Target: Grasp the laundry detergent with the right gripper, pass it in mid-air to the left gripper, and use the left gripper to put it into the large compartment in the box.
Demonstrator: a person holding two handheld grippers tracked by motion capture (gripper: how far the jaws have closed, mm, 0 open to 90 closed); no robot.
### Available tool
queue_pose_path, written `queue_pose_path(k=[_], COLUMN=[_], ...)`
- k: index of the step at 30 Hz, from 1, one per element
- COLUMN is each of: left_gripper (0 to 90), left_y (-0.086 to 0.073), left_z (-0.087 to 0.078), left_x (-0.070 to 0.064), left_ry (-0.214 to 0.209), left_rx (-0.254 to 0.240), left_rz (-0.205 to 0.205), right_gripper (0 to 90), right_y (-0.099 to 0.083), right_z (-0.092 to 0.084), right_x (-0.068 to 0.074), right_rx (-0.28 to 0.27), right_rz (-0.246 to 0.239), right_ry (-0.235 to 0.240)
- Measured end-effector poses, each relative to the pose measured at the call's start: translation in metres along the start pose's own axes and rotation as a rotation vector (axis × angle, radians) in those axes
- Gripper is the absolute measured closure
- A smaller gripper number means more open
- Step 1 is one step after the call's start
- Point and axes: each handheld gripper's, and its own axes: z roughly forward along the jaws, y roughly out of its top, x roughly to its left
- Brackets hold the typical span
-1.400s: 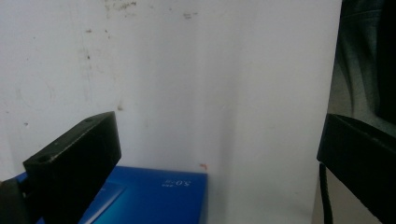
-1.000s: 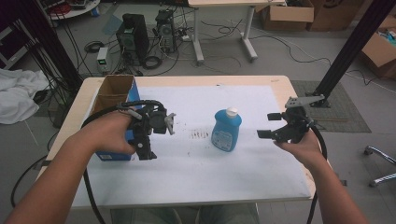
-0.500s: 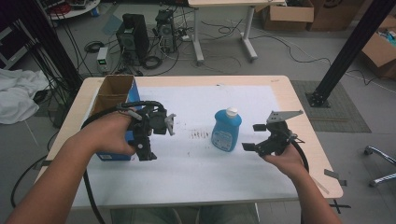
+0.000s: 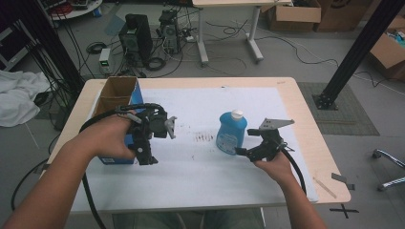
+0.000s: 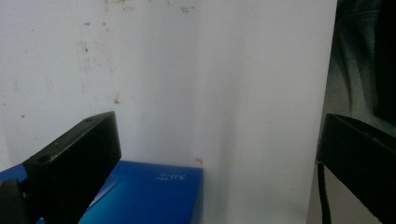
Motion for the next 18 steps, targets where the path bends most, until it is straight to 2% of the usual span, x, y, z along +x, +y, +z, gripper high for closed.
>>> queue_pose_path(k=[18], left_gripper=[0.1], left_y=[-0.001], left_z=[0.000], left_x=[0.000], left_ry=[0.001], left_rx=[0.000], left_rz=[-0.001], right_gripper=[0.0], right_y=[-0.004], right_z=[0.026], right_x=[-0.001], right_rx=[-0.055], right_rz=[-0.012], right_ry=[-0.027])
